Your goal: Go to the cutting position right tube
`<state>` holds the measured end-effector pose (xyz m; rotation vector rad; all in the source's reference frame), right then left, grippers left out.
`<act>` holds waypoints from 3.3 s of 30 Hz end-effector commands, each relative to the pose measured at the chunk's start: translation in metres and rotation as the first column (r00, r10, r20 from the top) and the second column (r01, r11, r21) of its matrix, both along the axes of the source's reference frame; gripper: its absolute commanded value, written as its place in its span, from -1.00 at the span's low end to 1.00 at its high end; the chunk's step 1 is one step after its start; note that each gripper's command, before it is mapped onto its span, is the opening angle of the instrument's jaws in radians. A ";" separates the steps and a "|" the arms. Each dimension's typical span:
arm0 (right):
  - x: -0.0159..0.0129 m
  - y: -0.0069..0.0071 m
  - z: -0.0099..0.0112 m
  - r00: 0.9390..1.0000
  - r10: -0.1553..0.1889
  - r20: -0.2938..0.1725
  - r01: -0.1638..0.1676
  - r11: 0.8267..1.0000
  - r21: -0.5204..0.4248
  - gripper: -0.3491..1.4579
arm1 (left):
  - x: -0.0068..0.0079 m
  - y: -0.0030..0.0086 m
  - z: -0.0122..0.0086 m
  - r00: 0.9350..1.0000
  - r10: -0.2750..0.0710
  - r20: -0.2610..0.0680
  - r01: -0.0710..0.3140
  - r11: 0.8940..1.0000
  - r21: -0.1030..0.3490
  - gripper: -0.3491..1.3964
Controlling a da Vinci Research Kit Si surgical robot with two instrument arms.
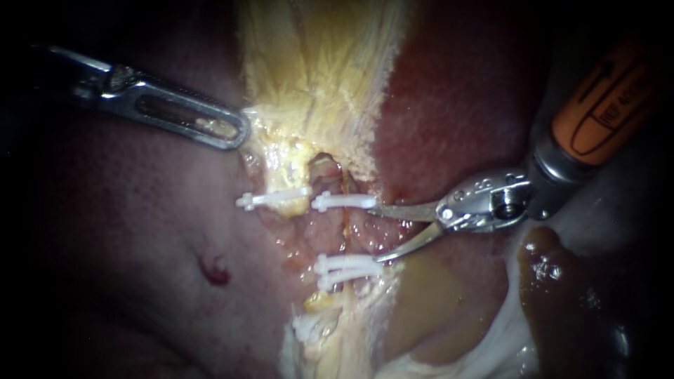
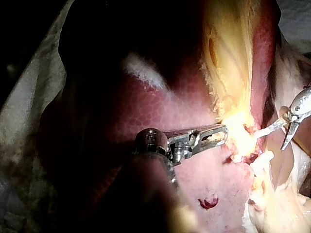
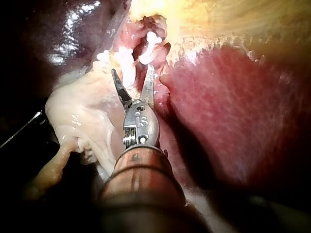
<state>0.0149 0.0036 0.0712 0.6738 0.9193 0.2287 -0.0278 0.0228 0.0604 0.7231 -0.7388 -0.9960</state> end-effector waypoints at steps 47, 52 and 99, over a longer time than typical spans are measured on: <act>0.0066 -0.0021 0.0034 0.991 0.047 -0.122 -0.023 0.981 0.194 0.66 | -0.0003 0.0000 0.0001 1.000 -0.002 -0.001 0.002 1.000 0.000 -1.00; 0.0073 -0.0022 0.0036 0.990 0.056 -0.133 -0.029 0.980 0.197 0.73 | -0.0003 0.0000 0.0001 1.000 -0.002 -0.001 0.002 1.000 0.000 -1.00; 0.0080 -0.0024 -0.0007 0.935 0.080 -0.346 0.039 0.945 0.324 0.77 | -0.0003 0.0000 0.0001 1.000 -0.002 -0.001 0.002 1.000 0.000 -1.00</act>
